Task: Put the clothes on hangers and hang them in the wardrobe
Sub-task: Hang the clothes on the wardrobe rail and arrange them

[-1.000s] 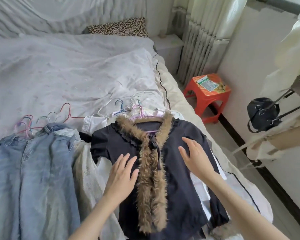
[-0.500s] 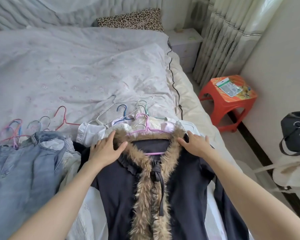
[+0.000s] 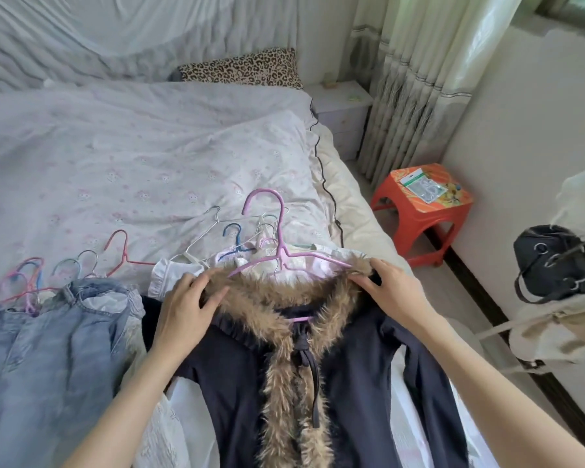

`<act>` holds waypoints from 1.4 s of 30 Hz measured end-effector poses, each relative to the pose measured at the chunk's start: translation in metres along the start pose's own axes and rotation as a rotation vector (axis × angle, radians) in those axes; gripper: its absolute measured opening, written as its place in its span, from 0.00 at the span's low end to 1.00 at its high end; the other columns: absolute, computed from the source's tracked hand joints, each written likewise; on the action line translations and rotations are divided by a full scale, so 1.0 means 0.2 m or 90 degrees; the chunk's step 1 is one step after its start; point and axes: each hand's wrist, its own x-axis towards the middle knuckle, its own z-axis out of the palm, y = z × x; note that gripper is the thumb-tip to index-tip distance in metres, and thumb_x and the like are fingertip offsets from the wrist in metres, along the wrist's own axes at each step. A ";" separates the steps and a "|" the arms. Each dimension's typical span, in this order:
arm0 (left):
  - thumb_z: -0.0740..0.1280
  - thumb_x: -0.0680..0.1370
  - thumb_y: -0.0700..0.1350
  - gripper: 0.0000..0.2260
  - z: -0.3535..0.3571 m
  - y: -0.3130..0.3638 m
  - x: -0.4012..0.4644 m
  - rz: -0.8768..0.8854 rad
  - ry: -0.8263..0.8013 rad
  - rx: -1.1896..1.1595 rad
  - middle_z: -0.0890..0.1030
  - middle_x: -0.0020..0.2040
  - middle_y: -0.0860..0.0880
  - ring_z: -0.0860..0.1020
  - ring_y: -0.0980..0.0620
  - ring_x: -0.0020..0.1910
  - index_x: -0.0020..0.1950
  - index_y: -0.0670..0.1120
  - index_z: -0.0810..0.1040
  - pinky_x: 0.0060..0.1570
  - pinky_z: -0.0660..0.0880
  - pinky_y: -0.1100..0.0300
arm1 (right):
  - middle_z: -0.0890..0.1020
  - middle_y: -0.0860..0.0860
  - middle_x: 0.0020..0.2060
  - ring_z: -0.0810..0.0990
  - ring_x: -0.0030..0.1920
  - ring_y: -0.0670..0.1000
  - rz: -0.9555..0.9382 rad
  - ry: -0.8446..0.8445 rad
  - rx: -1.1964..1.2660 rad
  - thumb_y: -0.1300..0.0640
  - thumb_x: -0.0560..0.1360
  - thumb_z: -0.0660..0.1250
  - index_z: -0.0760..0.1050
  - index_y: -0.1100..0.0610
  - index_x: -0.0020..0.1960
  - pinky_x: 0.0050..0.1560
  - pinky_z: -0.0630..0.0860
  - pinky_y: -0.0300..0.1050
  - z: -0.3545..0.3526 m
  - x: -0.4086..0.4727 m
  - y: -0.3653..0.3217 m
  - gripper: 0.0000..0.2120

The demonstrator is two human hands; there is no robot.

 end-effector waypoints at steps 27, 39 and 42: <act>0.58 0.77 0.53 0.26 -0.27 1.80 -1.28 0.830 -0.195 -0.341 0.59 0.75 0.44 0.54 0.44 0.74 0.75 0.48 0.58 0.70 0.52 0.47 | 0.83 0.53 0.37 0.79 0.43 0.59 0.705 0.723 -0.186 0.39 0.71 0.67 0.80 0.52 0.45 0.36 0.66 0.45 -1.41 -2.84 -0.45 0.16; 0.61 0.79 0.49 0.22 -0.29 2.06 -2.63 1.158 -0.547 -0.369 0.62 0.73 0.45 0.58 0.45 0.73 0.72 0.48 0.65 0.70 0.56 0.54 | 0.81 0.51 0.39 0.78 0.43 0.56 1.187 0.919 -0.173 0.36 0.72 0.62 0.79 0.51 0.48 0.36 0.68 0.44 -1.13 -4.16 -1.06 0.20; 0.53 0.75 0.57 0.27 -0.36 2.09 -2.94 1.233 -0.545 -0.406 0.68 0.70 0.42 0.64 0.40 0.71 0.69 0.45 0.69 0.67 0.58 0.49 | 0.82 0.54 0.49 0.78 0.51 0.59 1.319 0.932 -0.164 0.36 0.74 0.60 0.77 0.53 0.55 0.42 0.69 0.45 -1.08 -4.40 -1.17 0.23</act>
